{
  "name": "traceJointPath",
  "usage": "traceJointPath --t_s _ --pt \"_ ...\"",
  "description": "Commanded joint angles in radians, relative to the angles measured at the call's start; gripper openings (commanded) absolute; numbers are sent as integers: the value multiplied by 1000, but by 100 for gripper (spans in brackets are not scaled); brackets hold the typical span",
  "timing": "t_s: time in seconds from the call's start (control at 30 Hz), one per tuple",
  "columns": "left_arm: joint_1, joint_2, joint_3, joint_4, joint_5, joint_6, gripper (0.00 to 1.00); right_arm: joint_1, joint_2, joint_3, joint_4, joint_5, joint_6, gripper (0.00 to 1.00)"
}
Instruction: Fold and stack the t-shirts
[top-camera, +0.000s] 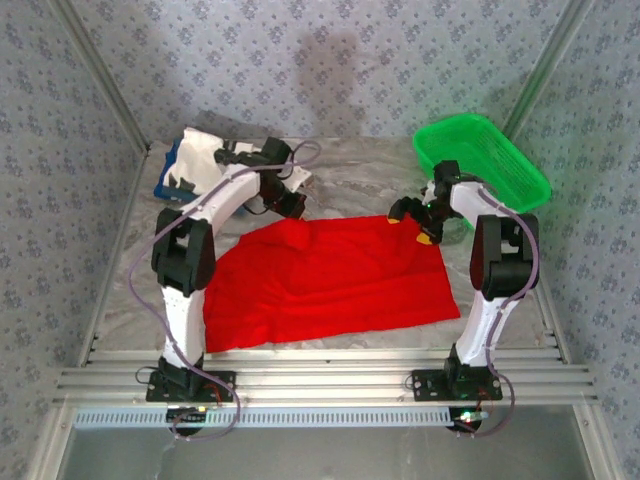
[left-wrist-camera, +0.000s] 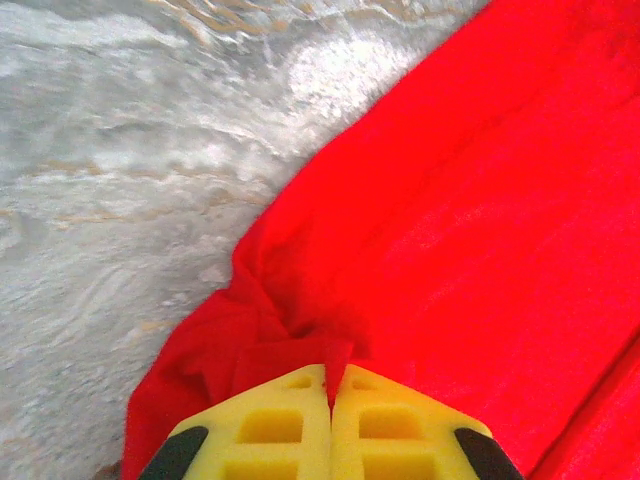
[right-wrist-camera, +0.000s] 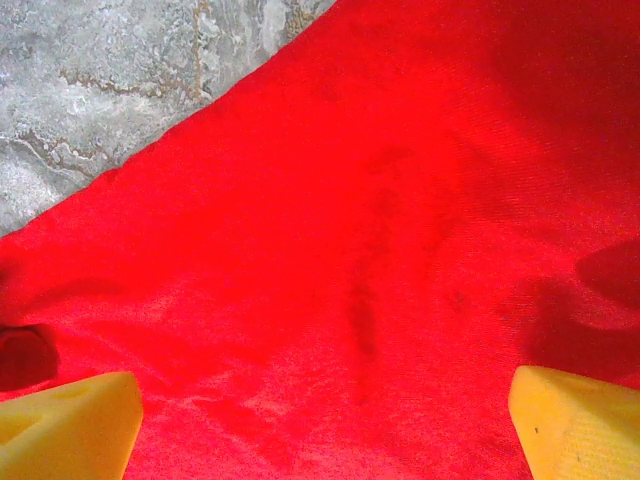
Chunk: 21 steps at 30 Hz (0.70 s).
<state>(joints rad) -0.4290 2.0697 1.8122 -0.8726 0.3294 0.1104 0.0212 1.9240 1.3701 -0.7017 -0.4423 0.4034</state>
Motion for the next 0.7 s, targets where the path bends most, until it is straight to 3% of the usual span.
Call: traceJointPath --t_s 0.0,0.27,0.67 --pt "28 -44 -29 16 19 -24 0 7 -25 -8 -4 -13 15 96" --pt "92 -112 -104 120 4 -112 0 4 -19 10 -35 48 57 96" --pt "173 -280 -257 310 -218 -303 0 15 103 252 -134 319 72 94"
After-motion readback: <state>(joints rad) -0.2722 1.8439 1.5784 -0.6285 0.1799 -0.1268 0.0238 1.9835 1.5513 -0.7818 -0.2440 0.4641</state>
